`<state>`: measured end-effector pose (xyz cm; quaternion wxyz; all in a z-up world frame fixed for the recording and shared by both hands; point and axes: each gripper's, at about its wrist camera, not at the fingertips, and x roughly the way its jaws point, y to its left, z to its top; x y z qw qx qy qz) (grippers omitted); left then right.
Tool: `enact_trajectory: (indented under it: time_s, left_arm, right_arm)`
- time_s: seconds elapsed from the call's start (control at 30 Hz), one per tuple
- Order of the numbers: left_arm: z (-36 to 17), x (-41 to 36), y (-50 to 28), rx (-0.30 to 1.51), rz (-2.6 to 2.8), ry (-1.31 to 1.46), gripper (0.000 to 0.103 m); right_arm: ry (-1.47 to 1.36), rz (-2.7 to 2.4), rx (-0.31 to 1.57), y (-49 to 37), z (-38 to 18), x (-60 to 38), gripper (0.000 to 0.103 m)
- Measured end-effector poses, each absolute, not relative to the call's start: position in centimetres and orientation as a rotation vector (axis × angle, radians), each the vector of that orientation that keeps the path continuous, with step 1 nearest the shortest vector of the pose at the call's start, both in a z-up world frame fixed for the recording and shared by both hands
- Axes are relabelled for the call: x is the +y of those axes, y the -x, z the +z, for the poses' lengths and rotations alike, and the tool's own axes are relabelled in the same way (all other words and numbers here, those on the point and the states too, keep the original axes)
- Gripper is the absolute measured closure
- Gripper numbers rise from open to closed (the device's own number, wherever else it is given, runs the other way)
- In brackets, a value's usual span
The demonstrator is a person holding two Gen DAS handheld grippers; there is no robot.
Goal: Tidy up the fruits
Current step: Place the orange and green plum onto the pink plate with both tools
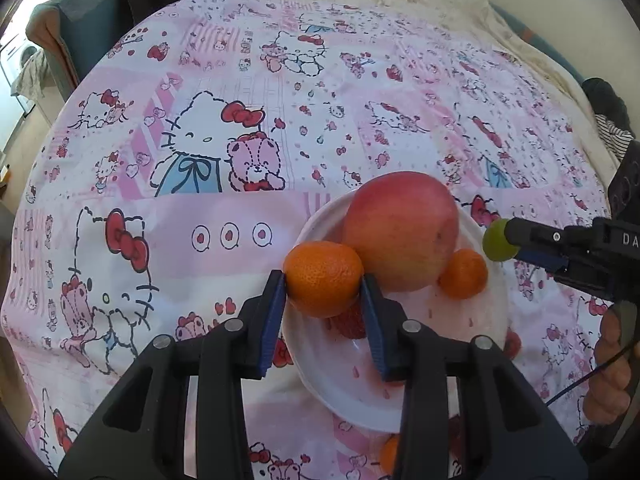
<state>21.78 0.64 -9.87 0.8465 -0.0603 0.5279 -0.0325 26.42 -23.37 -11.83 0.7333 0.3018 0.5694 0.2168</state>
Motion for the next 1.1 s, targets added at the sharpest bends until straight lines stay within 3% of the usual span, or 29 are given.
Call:
enact_trajectory:
  time_s: [0.57,0.63,0.7,0.8,0.93,1.1]
  left_arm:
    - [-10.6,1.0,-22.4,1.155,-0.023,0.187,0.066]
    - [-10.7,1.0,-22.4,1.165,-0.029,0.199,0.062]
    - [-10.6,0.9,-22.3,1.159,-0.065,0.234,0.046]
    - [-10.2,0.7,-22.0,1.127,-0.061,0.222,0.023]
    - [-9.9,0.5,-22.0,1.132,-0.075,0.230,0.021]
    - [-9.4,0.1,-21.7,1.117,-0.066,0.195,0.021]
  right_arm:
    - [-0.588,0.455,1.224,-26.8,-12.6,-23.4,0.068]
    - [-0.580,0.459,1.221,-26.8,-12.6,-23.2,0.068]
    - [-0.584,0.459,1.219,-26.9,-12.5,-23.2,0.065]
    - [-0.605,0.449,1.201,-26.9,-12.3,-23.5,0.044]
    - [-0.593,0.439,1.178,-26.9,-11.7,-23.7,0.031]
    - [-0.534,0.444,1.164,-26.8,-10.9,-23.4,0.030]
